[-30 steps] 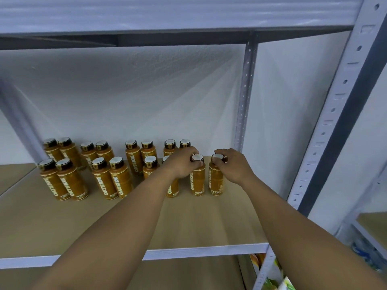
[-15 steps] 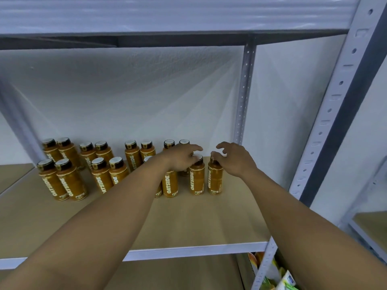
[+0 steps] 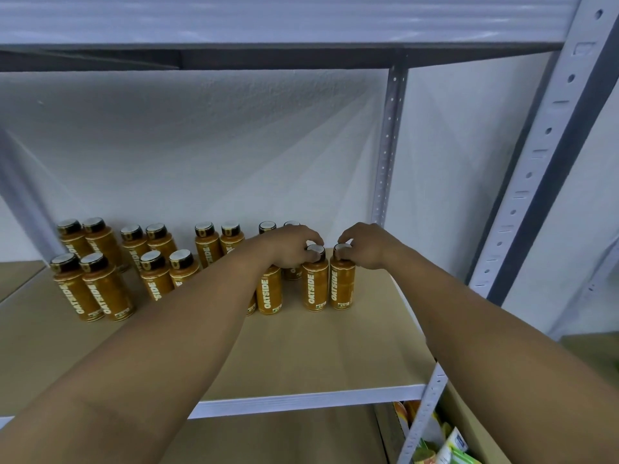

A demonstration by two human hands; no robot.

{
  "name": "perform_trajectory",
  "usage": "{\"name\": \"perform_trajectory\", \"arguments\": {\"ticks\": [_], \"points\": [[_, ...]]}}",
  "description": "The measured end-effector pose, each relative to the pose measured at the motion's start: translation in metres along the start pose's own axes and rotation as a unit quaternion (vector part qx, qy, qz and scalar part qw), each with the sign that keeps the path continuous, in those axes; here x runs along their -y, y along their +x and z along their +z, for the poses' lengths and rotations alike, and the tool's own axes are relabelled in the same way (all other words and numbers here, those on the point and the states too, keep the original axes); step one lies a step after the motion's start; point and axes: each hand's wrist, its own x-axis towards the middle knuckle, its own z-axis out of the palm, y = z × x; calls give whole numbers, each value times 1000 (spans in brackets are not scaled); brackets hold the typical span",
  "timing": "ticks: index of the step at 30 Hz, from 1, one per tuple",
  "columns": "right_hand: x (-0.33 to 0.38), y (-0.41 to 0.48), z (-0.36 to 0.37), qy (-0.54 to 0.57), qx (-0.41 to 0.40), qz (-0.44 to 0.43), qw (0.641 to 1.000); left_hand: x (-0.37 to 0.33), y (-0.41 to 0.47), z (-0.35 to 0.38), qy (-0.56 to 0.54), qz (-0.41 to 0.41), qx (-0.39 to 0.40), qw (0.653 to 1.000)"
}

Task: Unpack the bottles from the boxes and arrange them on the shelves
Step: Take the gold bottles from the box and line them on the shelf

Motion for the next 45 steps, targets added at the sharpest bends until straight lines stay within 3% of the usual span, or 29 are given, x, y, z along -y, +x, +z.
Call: {"name": "perform_trajectory", "arguments": {"ticks": [10, 30, 34, 41, 45], "points": [[2, 0, -2, -21, 43, -36, 998, 5, 7, 12, -36, -37, -52, 997], [1, -18, 11, 13, -7, -24, 1000, 2, -8, 26, -54, -19, -97, 994], [-1, -25, 18, 70, -49, -7, 996, 3, -22, 35, -58, -36, -151, 986], [6, -61, 64, 157, -223, 23, 962, 10, -78, 76, -71, -14, -241, 968], [29, -80, 103, 136, -226, 35, 964, 26, -108, 107, -38, -28, -246, 968]]}}
